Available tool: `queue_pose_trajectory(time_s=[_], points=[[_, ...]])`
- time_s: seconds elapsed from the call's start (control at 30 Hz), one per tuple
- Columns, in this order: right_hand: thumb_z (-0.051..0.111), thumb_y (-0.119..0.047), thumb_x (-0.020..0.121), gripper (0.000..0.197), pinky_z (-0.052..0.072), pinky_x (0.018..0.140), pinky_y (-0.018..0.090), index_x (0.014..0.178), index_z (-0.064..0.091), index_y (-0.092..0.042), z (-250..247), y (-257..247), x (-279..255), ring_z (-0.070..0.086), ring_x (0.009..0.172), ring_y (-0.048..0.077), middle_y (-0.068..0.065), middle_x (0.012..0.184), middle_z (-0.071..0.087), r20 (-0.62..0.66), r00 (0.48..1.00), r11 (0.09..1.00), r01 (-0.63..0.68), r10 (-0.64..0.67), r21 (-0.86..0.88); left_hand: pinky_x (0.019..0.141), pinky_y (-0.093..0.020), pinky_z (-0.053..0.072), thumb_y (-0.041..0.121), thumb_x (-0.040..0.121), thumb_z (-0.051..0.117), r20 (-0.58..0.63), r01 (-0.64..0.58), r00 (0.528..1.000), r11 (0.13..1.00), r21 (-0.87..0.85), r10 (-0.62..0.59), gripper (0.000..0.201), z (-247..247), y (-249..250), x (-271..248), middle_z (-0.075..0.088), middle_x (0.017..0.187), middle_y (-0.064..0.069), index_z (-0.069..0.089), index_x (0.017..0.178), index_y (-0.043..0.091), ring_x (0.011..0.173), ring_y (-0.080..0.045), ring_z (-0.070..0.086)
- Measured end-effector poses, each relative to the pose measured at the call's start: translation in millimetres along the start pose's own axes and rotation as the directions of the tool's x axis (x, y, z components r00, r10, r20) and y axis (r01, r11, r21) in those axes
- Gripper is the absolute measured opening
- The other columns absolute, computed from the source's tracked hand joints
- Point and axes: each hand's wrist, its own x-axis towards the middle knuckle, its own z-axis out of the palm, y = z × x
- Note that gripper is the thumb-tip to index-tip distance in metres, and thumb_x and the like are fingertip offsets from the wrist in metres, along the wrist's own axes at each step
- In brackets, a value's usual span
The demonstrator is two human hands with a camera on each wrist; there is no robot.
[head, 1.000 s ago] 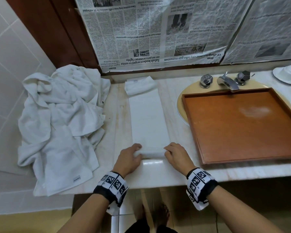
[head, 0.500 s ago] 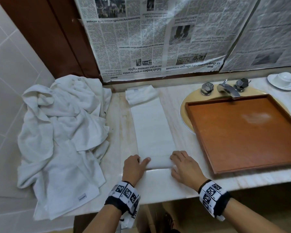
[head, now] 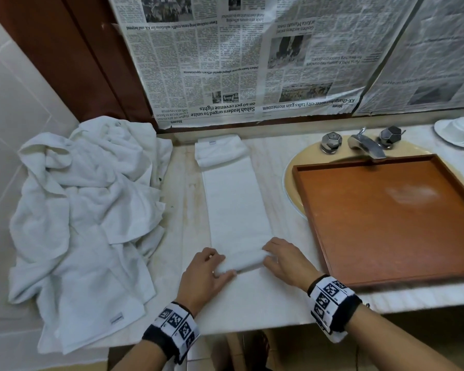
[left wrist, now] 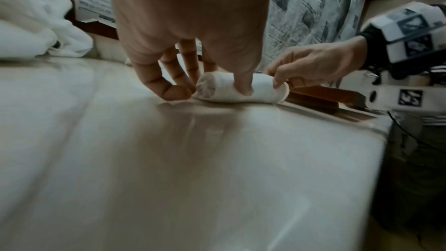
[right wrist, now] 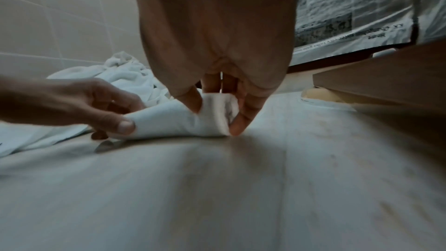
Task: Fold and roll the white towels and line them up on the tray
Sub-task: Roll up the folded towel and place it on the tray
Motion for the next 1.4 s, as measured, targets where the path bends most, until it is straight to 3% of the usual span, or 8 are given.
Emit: queue_pose_trajectory(time_s=[0.17,0.33,0.5,0.63,0.83,1.03,1.2,1.4], points=[[0.048,-0.022,0.1,0.037,0.044,0.077,0.027,0.137,0.053,-0.022,-1.7,-1.1,-1.1,0.058,0.087,0.019,-0.002,0.112,0.05,-0.059,0.998,0.998,-0.001,0.005,0.06,0.076,-0.021,0.043,0.06,0.09,0.061,0.022,0.033,0.999,0.993,-0.112,-0.031,0.039,-12.8,-1.6,17.2,0.057,0.1,0.014,0.073,0.108,0.028,0.088,-0.003,0.056],[0.049,-0.021,0.101,0.02,0.043,0.065,0.028,0.118,0.058,-0.026,0.3,-3.9,1.4,0.049,0.065,0.012,-0.006,0.108,0.046,-0.188,0.982,0.995,0.019,0.0,0.099,0.069,-0.015,0.039,0.052,0.09,0.066,0.012,0.193,0.981,0.95,-0.246,-0.196,0.028,-20.2,-2.1,28.0,0.065,0.082,0.009,0.067,0.101,0.026,0.08,-0.004,0.059],[0.067,-0.014,0.086,0.012,0.047,0.044,0.033,0.098,0.066,-0.016,13.0,-8.6,-1.6,0.058,0.081,0.026,0.0,0.096,0.058,-0.233,0.972,0.981,-0.023,-0.024,-0.194,0.063,-0.021,0.039,0.056,0.086,0.068,0.06,0.337,0.94,0.889,-0.311,-0.335,0.042,-19.9,1.8,33.3,0.059,0.072,0.004,0.061,0.082,0.015,0.071,-0.012,0.055],[0.056,-0.046,0.079,0.038,0.048,0.053,0.032,0.102,0.067,-0.017,8.8,-10.8,-4.2,0.055,0.09,0.024,0.001,0.103,0.059,-0.181,0.98,0.956,0.027,-0.084,-0.293,0.061,-0.024,0.038,0.057,0.082,0.072,0.0,0.375,0.919,0.87,-0.322,-0.395,0.045,-20.3,4.4,29.6,0.057,0.066,0.005,0.055,0.07,0.017,0.066,-0.013,0.053],[0.063,-0.019,0.081,0.035,0.048,0.067,0.029,0.115,0.062,-0.012,2.8,-9.2,5.4,0.048,0.105,0.02,0.0,0.115,0.049,-0.05,0.999,0.976,-0.018,0.007,-0.219,0.08,-0.03,0.049,0.037,0.096,0.063,-0.211,0.144,0.959,0.965,-0.22,-0.192,0.024,-7.5,16.8,10.8,0.053,0.103,0.009,0.061,0.115,0.022,0.083,-0.007,0.056],[0.056,-0.022,0.092,0.03,0.039,0.086,0.026,0.119,0.066,-0.013,-10.4,0.1,19.0,0.045,0.104,0.019,0.0,0.112,0.051,0.087,0.996,1.0,-0.001,0.003,-0.023,0.086,-0.014,0.038,0.055,0.087,0.068,-0.06,0.051,0.997,0.993,-0.111,-0.058,0.053,-8.6,6.0,5.7,0.05,0.124,0.016,0.06,0.128,0.022,0.108,-0.003,0.052],[0.06,-0.032,0.096,0.042,0.038,0.09,0.022,0.137,0.053,-0.024,-21.2,6.7,14.7,0.052,0.104,0.015,-0.003,0.123,0.058,0.144,0.99,0.997,-0.019,0.009,0.069,0.081,-0.01,0.036,0.05,0.09,0.067,0.036,0.052,0.998,0.996,-0.075,-0.049,0.054,-17.7,-0.6,9.3,0.046,0.122,0.018,0.06,0.135,0.022,0.099,-0.003,0.053],[0.058,-0.046,0.096,0.023,0.04,0.073,0.023,0.102,0.065,-0.025,-12.1,5.9,1.7,0.054,0.08,0.01,-0.008,0.089,0.059,0.115,0.991,0.976,-0.093,0.072,0.196,0.08,-0.01,0.04,0.052,0.088,0.068,0.126,0.125,0.987,0.97,-0.208,-0.1,0.032,-27.7,-12.4,7.4,0.063,0.104,0.013,0.066,0.116,0.035,0.091,0.001,0.058]])
